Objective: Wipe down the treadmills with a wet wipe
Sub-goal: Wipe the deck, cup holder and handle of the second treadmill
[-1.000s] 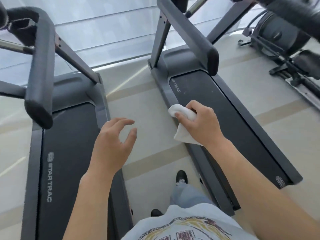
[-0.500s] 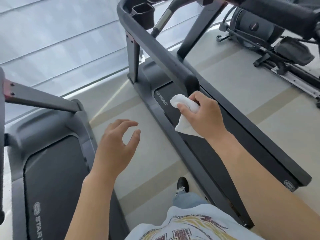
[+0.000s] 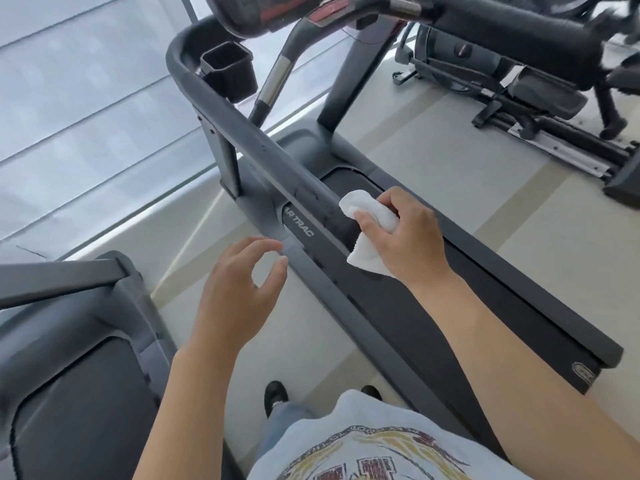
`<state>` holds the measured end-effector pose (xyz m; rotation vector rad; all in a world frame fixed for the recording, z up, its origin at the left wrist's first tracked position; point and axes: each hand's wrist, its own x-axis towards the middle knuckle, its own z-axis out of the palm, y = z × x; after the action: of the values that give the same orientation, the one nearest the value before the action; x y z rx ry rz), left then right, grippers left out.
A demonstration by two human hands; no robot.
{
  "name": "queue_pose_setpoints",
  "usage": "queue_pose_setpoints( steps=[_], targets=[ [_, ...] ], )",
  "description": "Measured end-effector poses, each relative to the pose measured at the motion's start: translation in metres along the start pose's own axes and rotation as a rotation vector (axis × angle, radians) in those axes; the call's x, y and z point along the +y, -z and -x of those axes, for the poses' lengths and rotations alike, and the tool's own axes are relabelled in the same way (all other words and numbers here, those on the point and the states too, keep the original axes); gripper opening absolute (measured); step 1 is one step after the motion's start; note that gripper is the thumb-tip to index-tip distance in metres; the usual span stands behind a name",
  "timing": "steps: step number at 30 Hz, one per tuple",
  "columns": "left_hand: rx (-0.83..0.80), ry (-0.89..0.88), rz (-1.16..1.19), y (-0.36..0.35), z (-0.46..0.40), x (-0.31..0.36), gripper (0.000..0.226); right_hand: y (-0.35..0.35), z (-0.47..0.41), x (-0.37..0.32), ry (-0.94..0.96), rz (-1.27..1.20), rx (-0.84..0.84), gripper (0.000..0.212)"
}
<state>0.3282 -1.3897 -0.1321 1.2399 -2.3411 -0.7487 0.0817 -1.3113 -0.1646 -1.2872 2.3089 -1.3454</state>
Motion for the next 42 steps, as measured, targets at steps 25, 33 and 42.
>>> queue_pose_setpoints(
  steps=[25,33,42],
  targets=[
    [-0.217,-0.592,0.005,0.015,-0.302,-0.141,0.038,-0.19,-0.149,-0.07,-0.143,0.767,0.142,0.026],
    [-0.23,-0.655,0.019,0.019,-0.322,-0.144,0.033,-0.234,-0.19,-0.092,-0.159,0.723,0.161,0.025],
    [-0.37,-0.837,0.094,-0.014,-0.288,-0.105,0.026,-0.146,-0.104,-0.062,-0.315,0.643,0.166,0.03]
  ],
)
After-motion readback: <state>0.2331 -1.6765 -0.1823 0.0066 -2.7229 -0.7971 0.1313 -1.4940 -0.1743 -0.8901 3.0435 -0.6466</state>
